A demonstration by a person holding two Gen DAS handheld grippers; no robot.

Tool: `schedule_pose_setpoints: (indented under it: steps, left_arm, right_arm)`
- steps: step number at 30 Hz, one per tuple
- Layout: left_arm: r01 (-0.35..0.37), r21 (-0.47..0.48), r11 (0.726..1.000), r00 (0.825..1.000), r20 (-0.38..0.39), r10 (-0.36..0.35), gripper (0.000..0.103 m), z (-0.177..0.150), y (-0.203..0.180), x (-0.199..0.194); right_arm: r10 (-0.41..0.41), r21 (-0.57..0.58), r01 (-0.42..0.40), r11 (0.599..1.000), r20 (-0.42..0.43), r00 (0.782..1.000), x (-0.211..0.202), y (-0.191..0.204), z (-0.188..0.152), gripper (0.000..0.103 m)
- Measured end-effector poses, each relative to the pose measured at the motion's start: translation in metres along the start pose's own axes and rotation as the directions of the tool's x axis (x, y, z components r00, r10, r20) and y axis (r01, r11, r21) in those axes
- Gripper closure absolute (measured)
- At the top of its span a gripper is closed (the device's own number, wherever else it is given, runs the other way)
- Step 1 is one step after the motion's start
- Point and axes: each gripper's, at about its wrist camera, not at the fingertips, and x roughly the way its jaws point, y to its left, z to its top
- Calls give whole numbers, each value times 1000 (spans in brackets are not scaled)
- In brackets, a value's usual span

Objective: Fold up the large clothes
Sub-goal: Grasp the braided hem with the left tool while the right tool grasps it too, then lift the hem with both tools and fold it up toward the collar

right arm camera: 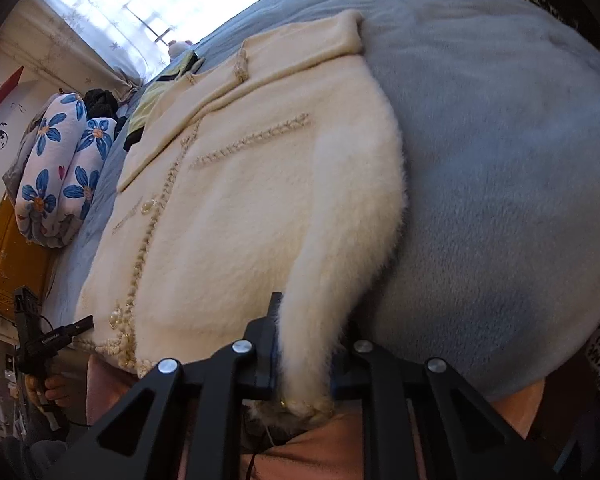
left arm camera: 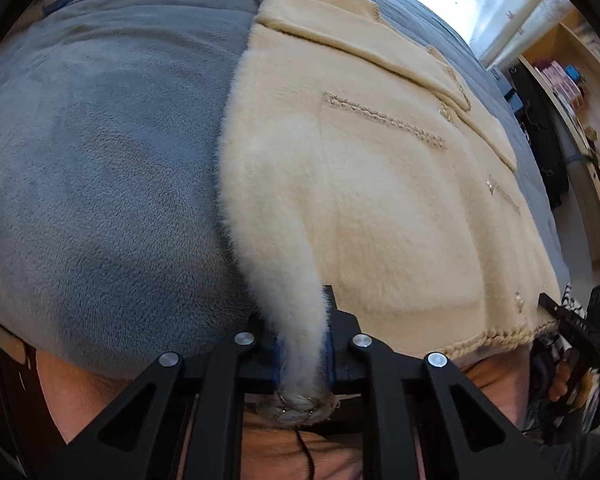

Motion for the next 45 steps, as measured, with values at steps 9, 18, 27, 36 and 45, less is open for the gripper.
schedule_pose_setpoints:
  steps: [9,18,27,36,45]
  left_arm:
    - [128,-144,981,988,103,-114,94,7,-9,-40]
    - [155,-112,982,974,183,-133,95,0,-29,-83]
    - [164,-136,977,976,168,-140,95,-11,-18,-117]
    - [203,-186,961,968,189,-167,95,32,-5,-114]
    - [158,-90,983,951,283,-127,94,173,-42,-89]
  right_arm:
    - [12,-21,-9,1000,129,992,-47,24,17,90]
    - [20,-59,-12,998,134,991,-71,42,10,91]
    - [45,-90,-36,995,108,993,-108,50,-5,91]
    - [128,130,-141,981,100,987,-83,17,39,91]
    - [140,159,-164,973,153,978,-33,29,160,90]
